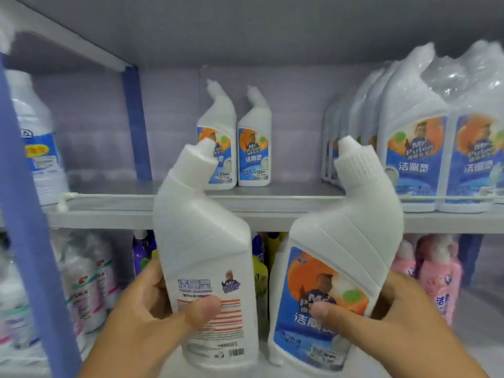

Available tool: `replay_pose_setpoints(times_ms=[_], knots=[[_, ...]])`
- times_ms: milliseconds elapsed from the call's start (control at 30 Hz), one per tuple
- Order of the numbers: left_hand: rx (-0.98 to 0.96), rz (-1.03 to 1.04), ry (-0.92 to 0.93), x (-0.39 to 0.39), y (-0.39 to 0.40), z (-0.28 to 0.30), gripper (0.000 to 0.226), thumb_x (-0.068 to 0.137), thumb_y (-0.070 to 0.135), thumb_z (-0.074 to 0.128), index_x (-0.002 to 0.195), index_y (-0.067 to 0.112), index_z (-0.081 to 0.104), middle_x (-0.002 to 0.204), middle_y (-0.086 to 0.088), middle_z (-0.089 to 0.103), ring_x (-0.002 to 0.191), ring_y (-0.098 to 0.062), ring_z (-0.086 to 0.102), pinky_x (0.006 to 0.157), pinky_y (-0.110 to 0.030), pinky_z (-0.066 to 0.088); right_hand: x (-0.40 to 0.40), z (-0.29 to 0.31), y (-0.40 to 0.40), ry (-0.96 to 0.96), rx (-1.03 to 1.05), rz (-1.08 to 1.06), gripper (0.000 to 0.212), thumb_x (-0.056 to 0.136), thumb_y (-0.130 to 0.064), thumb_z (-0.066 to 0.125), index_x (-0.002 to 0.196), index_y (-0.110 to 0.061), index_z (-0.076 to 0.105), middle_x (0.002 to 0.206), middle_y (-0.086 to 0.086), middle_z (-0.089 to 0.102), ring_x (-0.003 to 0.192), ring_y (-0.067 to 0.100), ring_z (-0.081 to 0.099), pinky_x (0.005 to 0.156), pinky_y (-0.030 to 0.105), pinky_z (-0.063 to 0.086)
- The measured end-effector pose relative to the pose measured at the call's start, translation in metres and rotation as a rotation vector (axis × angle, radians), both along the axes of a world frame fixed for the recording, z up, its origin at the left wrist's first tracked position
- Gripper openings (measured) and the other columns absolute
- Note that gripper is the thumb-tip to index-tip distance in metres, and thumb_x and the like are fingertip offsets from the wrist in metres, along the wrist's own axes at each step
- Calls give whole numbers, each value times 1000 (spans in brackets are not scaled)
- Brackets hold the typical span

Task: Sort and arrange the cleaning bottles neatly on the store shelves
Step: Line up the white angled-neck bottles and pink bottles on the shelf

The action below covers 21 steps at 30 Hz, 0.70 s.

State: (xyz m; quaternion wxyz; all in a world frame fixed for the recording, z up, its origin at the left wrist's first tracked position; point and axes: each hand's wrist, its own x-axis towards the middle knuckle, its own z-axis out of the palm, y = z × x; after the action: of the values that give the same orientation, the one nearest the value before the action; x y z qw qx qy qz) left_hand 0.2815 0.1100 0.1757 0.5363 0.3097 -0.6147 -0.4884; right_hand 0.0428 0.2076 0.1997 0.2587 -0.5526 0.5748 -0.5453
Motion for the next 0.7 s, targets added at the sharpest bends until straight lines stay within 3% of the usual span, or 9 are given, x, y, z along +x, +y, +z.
replay_pose_setpoints(times_ms=[33,100,167,200,300,433,533,700], knots=[[-25,16,4,1,2,16,81,16,37,102,91,28,74,86,-5,80,69,-12,77,49,-15,54,1,17,0,23,-37,25,39,50,-31,87,81,-54,76,77,-12,78,71,3,74,61,11,54],[-101,31,26,5,-3,47,61,23,31,101,80,30,77,83,-4,80,58,-9,74,42,-15,51,4,49,-3,76,-136,59,42,48,-38,82,85,-54,74,81,-10,79,77,5,76,68,19,58],[-236,22,35,8,-15,74,70,19,53,100,84,38,78,91,0,81,71,-11,77,51,-18,57,3,76,-12,95,-229,45,36,53,-37,81,86,-50,74,81,-11,79,76,3,75,65,15,55],[-291,33,37,8,-21,88,69,28,60,97,91,38,77,97,2,80,81,-12,78,59,-19,59,3,89,-20,99,-258,30,33,56,-36,80,86,-49,74,80,-12,79,75,2,74,64,12,54],[-369,68,9,9,-51,124,50,60,39,83,107,30,69,101,9,79,92,-9,76,69,-16,59,0,120,-47,127,-296,18,27,65,-35,83,90,-32,77,87,-9,79,81,7,76,73,24,57],[-402,170,-111,9,-93,151,47,66,37,82,110,36,64,102,18,77,93,-3,74,75,-25,59,-1,147,-88,135,-245,10,24,79,-23,84,101,-20,75,92,-5,80,86,10,77,80,31,59],[-358,206,-183,11,-128,157,43,72,37,87,110,37,65,103,16,77,93,-6,74,80,-34,59,-3,152,-117,116,-178,28,26,82,-17,82,106,-16,74,98,1,80,91,19,78,89,43,60],[-266,179,-259,5,-177,154,42,74,33,89,109,31,66,101,10,78,94,-11,74,85,-38,59,-8,145,-160,123,-29,1,30,82,-20,83,109,-12,72,99,5,80,92,24,77,92,49,60]])
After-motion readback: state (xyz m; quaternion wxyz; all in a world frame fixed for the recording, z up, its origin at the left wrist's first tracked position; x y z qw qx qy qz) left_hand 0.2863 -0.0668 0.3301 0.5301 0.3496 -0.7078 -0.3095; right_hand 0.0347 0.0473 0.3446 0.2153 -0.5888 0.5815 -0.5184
